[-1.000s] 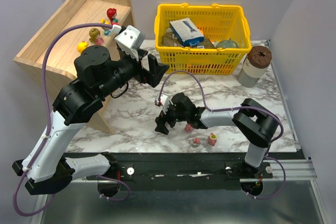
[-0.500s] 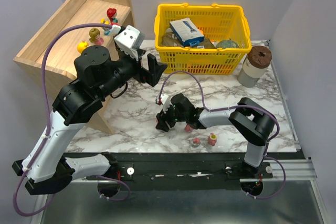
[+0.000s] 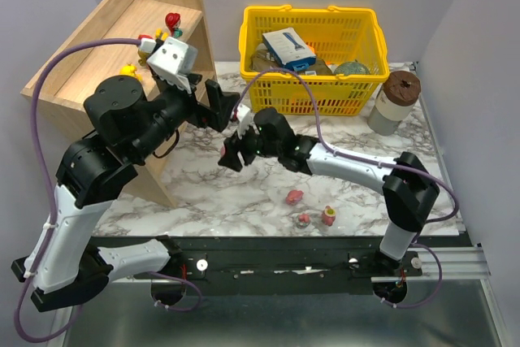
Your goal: Place and organize the plastic toys onto the shelf
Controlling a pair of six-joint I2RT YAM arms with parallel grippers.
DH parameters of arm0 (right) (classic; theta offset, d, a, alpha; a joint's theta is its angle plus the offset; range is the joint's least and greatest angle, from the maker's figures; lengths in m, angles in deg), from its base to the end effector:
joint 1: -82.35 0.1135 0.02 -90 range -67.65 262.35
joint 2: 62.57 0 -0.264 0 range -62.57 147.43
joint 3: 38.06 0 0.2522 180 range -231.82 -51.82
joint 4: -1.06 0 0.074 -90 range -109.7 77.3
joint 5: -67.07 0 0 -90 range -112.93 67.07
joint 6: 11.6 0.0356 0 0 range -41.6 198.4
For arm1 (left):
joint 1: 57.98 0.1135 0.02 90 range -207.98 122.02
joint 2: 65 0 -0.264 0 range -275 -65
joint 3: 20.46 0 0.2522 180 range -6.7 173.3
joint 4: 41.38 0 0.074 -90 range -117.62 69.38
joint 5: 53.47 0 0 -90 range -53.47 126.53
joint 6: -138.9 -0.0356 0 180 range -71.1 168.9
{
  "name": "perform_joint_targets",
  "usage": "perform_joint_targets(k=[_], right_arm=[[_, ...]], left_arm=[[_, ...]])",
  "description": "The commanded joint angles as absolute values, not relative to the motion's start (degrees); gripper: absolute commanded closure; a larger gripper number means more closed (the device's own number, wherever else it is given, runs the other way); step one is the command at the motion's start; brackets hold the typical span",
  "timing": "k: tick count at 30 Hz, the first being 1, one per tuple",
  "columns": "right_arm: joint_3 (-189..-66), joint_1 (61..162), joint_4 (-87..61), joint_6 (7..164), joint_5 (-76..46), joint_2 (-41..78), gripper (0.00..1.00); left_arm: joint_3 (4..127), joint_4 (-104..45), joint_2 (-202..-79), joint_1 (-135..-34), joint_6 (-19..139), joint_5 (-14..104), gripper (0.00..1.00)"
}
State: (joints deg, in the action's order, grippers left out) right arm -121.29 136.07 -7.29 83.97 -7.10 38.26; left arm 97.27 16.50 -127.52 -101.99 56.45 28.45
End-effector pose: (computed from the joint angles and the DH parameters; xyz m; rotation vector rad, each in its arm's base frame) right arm 0.2332 0.3341 0.2492 -1.0359 1.8653 0.9144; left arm 0.1122 -0.1015 0.5497 0.4091 1.5965 -0.5780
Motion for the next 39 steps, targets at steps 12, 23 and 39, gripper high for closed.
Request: perform_joint_targets(k=[12,23,39], right_arm=[[-158.0,141.8,-22.2,84.0,-6.1,50.6,0.71],[-175.1,145.5,-26.8,82.9,-12.6,62.3,0.71],[-181.3,149.3,-30.1,86.5,-24.6,69.0,0.69]], left_arm=[[102.7,19.8,-124.4,-102.2,55.9,24.6,0.01],[102.9,19.5,-121.4,-102.2,55.4,23.9,0.01],[102.1,20.6,-119.6,-102.2,55.4,21.9,0.01]])
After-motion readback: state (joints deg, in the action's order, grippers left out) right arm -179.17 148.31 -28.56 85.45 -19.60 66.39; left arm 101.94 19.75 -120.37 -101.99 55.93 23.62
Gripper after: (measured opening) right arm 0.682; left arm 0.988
